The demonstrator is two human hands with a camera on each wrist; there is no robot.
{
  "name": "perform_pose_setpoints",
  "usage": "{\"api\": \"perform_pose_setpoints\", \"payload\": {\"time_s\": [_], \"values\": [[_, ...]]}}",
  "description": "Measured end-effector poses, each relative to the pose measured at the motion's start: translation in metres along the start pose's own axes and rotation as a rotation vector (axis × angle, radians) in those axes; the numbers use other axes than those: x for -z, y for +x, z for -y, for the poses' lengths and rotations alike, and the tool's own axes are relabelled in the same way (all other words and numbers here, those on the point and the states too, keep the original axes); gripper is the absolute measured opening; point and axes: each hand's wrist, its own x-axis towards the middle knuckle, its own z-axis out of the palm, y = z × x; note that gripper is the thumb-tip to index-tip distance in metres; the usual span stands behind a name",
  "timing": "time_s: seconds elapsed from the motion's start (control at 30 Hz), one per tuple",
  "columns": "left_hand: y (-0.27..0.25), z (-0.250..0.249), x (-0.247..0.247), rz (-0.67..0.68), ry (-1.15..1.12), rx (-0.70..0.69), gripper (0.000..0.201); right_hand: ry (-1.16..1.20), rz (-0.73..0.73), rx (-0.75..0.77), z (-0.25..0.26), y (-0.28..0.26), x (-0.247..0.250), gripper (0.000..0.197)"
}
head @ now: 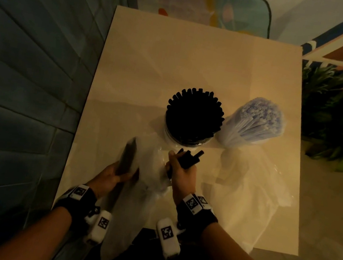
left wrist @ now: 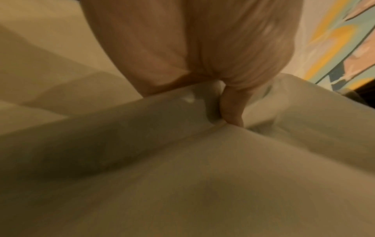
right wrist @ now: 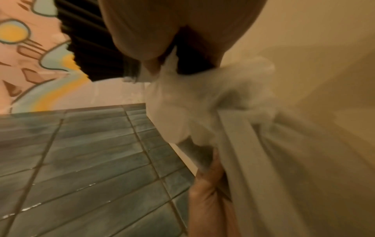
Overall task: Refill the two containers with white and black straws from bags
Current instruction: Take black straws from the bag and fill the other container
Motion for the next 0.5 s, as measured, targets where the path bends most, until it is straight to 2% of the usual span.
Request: {"api": "perform_pose_setpoints", "payload": {"time_s": [0.07, 0.13, 0.23, 0.3, 0.37, 0.43, 0.5], "values": [[-0.001, -0.005, 0.0, -0.001, -0.05, 0.012, 0.056, -0.013, -0.026, -0.007, 0.0, 0.001, 0.003, 0.025], [-0.003, -0.007, -0.003, -0.02, -0.135, 0.011, 0.045, -0.121, -0.051, -0.01, -0.006, 0.003, 0.004, 0.025], [-0.008, -0.013, -0.016, -0.037, -0.219, 0.008, 0.02, -0.29, -0.082, -0.019, -0.017, 0.006, 0.001, 0.015], [-0.008, -0.013, -0.02, -0.044, -0.271, 0.009, 0.029, -0.315, -0.077, -0.033, -0.021, 0.005, -0.002, 0.017], [-0.009, -0.014, -0.021, -0.03, -0.294, 0.021, 0.024, -0.221, -0.063, -0.05, -0.021, 0.002, -0.004, 0.027], [-0.008, -0.014, -0.017, -0.002, -0.291, 0.015, 0.031, -0.111, -0.046, -0.038, -0.017, -0.002, -0.004, 0.036], [-0.007, -0.015, -0.015, 0.01, -0.239, -0.009, 0.044, -0.094, 0.041, -0.011, -0.014, -0.006, -0.003, 0.028]]}}
